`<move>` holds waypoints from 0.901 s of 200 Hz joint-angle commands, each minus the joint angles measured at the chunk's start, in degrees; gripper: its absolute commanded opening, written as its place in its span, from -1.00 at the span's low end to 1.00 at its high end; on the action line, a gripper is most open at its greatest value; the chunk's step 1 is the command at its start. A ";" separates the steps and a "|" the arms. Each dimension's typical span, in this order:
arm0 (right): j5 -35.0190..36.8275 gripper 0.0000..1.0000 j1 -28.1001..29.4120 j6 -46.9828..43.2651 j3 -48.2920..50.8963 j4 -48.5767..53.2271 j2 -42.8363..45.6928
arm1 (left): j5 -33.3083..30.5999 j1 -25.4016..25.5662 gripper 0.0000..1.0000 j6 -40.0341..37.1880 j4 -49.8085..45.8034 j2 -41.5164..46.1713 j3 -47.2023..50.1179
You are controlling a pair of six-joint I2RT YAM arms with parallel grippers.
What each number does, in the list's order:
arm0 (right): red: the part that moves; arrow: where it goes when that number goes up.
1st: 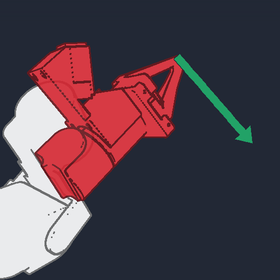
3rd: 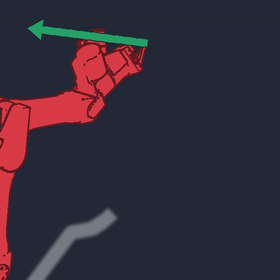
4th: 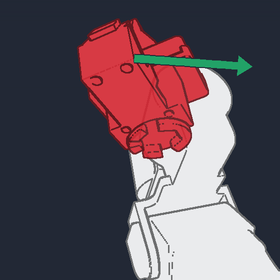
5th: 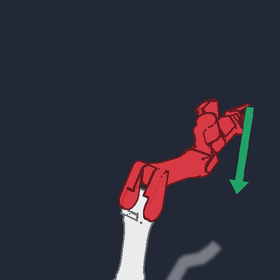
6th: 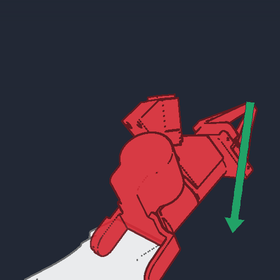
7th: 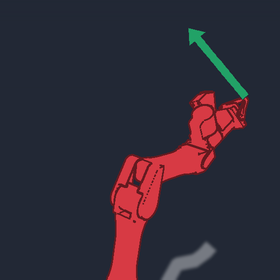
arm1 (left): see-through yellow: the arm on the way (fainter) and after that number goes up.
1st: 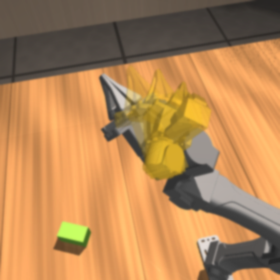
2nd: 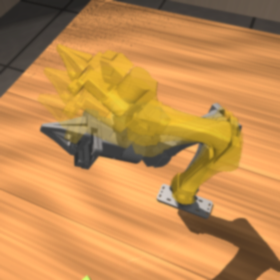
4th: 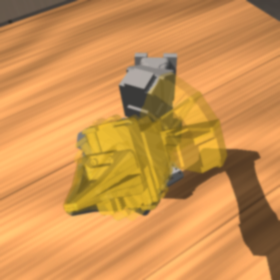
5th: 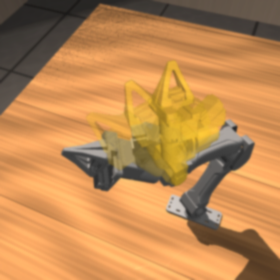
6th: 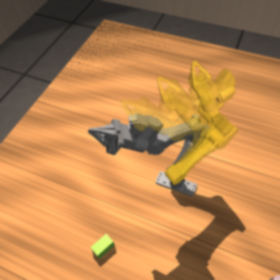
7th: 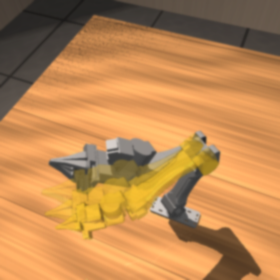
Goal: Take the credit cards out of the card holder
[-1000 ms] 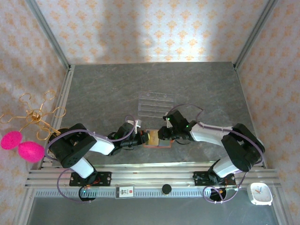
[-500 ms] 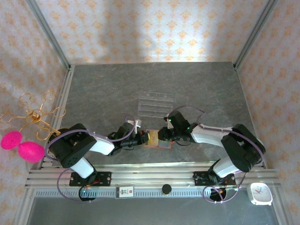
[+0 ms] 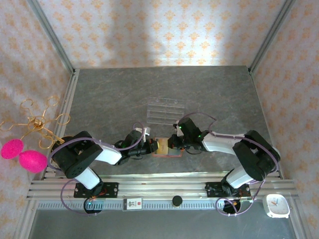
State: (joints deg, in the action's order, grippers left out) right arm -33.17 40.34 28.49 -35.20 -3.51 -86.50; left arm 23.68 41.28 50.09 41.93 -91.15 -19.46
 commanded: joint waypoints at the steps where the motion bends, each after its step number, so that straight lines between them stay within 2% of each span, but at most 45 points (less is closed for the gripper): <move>1: 2.13 -1.00 -0.05 0.14 1.37 0.32 1.38 | -0.38 0.55 -1.00 0.35 -4.45 -0.62 1.50; 84: 3.19 -1.00 -5.17 -3.09 4.44 8.87 10.02 | 0.31 0.10 -1.00 1.44 -2.39 0.65 3.30; 136: 2.80 -1.00 -6.67 -5.35 2.52 13.29 11.35 | 0.20 0.12 -1.00 1.20 -3.60 1.74 3.04; 174: 5.74 -1.00 -6.60 -6.53 0.15 15.86 12.88 | -0.83 0.21 -1.00 0.23 -6.92 6.87 2.69; 180: 5.89 -1.00 -6.66 -6.68 -0.23 16.07 13.27 | -1.51 0.13 -0.93 0.09 -7.95 8.40 2.76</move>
State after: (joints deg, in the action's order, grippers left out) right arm -30.28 33.91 23.68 -32.58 9.58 -75.57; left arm 23.73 41.25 51.33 39.92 -87.42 -17.43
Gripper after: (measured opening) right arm 0.048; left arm 0.043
